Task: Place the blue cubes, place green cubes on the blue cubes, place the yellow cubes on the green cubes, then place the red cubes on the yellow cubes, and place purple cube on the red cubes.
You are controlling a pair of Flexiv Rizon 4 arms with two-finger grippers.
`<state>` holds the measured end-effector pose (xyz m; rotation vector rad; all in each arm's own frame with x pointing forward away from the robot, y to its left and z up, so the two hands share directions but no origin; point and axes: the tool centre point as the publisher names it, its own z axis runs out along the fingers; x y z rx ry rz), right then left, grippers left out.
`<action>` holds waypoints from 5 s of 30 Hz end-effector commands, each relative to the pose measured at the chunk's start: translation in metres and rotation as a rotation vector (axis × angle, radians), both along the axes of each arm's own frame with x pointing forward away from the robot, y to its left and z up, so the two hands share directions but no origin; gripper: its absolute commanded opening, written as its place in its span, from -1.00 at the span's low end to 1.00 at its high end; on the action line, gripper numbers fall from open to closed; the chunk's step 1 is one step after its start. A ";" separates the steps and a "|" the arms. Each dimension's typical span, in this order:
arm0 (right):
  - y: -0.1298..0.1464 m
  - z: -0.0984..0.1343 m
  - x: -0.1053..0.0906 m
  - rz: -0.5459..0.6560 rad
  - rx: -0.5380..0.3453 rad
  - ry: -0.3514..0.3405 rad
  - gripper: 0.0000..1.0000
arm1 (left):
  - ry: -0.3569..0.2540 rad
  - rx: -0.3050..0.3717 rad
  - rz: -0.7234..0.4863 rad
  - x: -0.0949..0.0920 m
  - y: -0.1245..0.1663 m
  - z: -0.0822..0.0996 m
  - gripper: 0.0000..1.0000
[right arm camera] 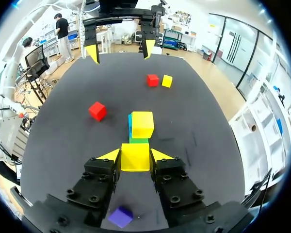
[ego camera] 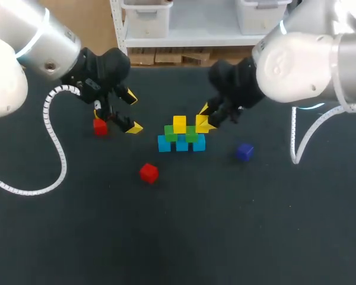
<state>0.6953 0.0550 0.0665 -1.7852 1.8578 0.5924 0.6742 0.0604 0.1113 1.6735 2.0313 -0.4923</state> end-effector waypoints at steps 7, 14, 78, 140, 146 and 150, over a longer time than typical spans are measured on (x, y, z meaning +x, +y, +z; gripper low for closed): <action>0.010 -0.003 0.007 0.015 -0.006 0.010 -1.00 | -0.002 -0.004 -0.001 0.000 0.001 -0.001 1.00; 0.013 -0.004 0.009 0.021 -0.009 0.011 -1.00 | -0.002 -0.004 -0.001 0.000 0.001 -0.001 1.00; 0.021 -0.012 0.017 0.036 -0.014 0.046 -0.15 | -0.002 -0.004 -0.001 0.000 0.001 -0.001 1.00; -0.094 0.013 0.012 -0.052 0.195 0.018 1.00 | -0.052 0.058 -0.051 0.030 0.021 0.005 1.00; -0.094 0.013 0.012 -0.052 0.195 0.018 1.00 | -0.073 0.161 -0.144 0.049 0.041 0.008 1.00; -0.094 0.013 0.012 -0.052 0.195 0.018 1.00 | -0.082 0.210 -0.196 0.059 0.050 0.010 1.00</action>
